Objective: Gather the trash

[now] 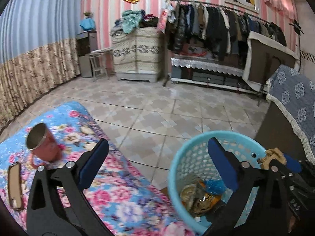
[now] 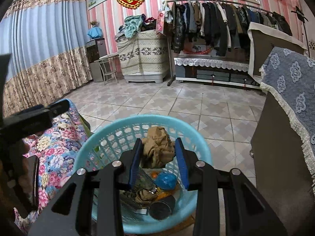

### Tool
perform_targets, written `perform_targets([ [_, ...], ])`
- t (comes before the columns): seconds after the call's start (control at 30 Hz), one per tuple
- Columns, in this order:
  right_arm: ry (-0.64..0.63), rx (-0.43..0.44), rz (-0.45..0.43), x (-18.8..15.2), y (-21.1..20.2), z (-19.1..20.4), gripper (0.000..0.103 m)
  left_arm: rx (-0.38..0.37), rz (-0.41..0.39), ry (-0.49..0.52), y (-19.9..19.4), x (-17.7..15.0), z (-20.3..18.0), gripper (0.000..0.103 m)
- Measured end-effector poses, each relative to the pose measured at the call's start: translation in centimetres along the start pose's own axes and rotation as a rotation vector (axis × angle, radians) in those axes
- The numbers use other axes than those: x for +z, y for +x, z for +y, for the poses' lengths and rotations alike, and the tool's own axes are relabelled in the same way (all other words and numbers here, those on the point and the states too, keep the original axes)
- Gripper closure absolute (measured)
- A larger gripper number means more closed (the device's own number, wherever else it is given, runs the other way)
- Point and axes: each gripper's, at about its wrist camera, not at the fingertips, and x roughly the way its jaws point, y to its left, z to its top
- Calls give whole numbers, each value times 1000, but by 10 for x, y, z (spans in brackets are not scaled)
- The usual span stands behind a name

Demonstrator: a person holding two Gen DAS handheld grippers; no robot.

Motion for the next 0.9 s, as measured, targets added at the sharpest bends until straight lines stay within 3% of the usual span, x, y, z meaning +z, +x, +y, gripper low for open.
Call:
perform_targets([
  [0.33,-25,-7,52,7,39,18,64,79,-31,-44,-36,8,45,5],
  [0.4,-25,-18,72,6,45,19,48,84,-31,-63,-44,7,55,5],
  [0.43,-24,-24,82,4,46,19,28,89,-34,-75,-49,7,61,5],
  [0.6,16,-22,87,4,41,20,7,149,-43,-97,-75,-6,84,5],
  [0.9,4,13,10,10,-4,58,5,293,-28,-113,-141,-52,122,5],
])
